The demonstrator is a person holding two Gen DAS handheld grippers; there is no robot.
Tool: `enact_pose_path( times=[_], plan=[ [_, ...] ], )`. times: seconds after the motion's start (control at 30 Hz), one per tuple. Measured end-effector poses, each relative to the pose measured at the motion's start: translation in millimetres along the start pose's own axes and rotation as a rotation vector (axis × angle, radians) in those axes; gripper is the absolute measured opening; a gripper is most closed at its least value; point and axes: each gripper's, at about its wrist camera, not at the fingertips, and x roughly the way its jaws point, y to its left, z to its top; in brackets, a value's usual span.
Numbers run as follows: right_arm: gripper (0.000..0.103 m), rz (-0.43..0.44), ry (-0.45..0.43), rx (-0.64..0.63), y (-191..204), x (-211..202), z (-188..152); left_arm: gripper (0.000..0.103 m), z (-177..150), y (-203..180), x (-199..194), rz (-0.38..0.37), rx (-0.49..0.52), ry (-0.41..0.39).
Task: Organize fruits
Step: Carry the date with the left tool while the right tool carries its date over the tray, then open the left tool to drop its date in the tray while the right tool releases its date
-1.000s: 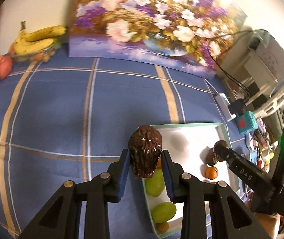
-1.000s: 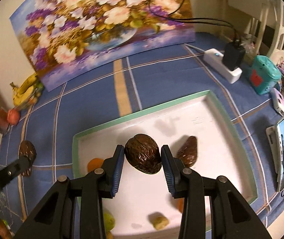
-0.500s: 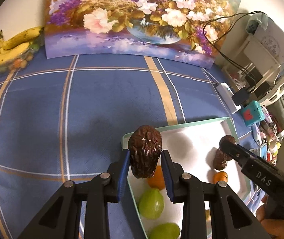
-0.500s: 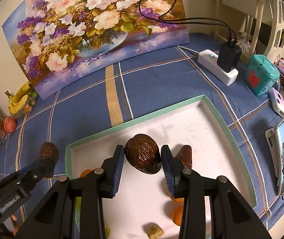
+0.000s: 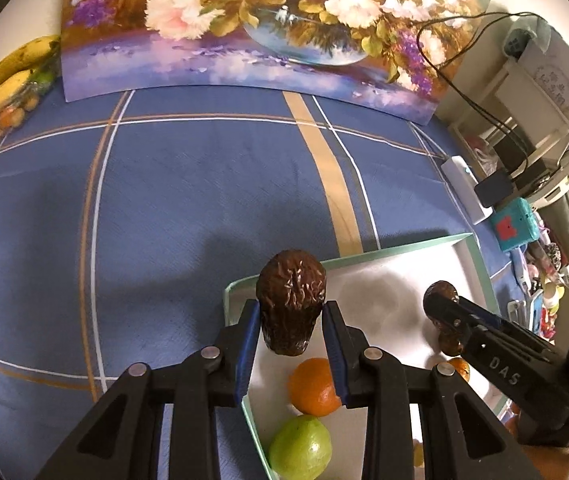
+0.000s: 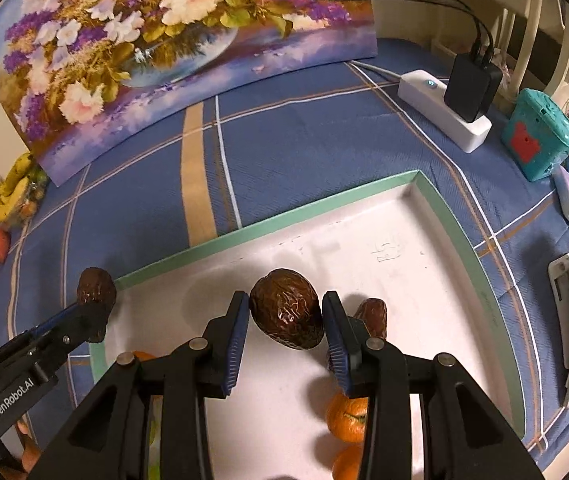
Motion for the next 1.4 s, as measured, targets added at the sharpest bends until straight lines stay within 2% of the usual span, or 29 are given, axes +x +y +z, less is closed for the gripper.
enact_pose_path(
  times=[0.23, 0.67, 0.93, 1.13, 1.2, 1.23, 1.33, 1.4],
  plan=[
    [0.039, -0.018, 0.041, -0.018, 0.9, 13.4, -2.5, 0.034, -3.4, -1.1, 7.6, 0.007, 0.003, 0.029],
    [0.04, -0.032, 0.05, -0.029, -1.0, 12.9, -2.9, 0.035, -6.2, 0.3, 11.9, 0.024, -0.01, 0.069],
    [0.04, -0.047, 0.052, -0.048, 3.3, 12.7, -3.1, 0.035, -5.3, -0.3, 6.0, 0.028, -0.009, 0.08],
    [0.04, -0.058, 0.041, -0.048, 3.0, 5.1, -2.9, 0.036, -1.6, -4.6, -9.9, 0.042, 0.007, 0.059],
    [0.04, -0.065, 0.033, -0.051, 2.9, 0.7, -3.1, 0.048, -1.0, -4.1, -15.5, 0.066, 0.01, 0.052],
    [0.04, -0.068, 0.03, -0.053, 2.9, -1.1, -3.4, 0.057, -0.6, -2.6, -17.9, 0.083, 0.01, 0.048],
    [0.04, -0.068, 0.023, -0.057, 3.1, -7.2, -5.5, 0.06, 0.1, 6.6, -23.9, 0.126, -0.012, 0.041],
    [0.04, -0.066, 0.018, -0.058, 3.6, -11.0, -6.9, 0.067, -0.4, 17.5, -26.7, 0.141, -0.05, 0.04]
  ],
)
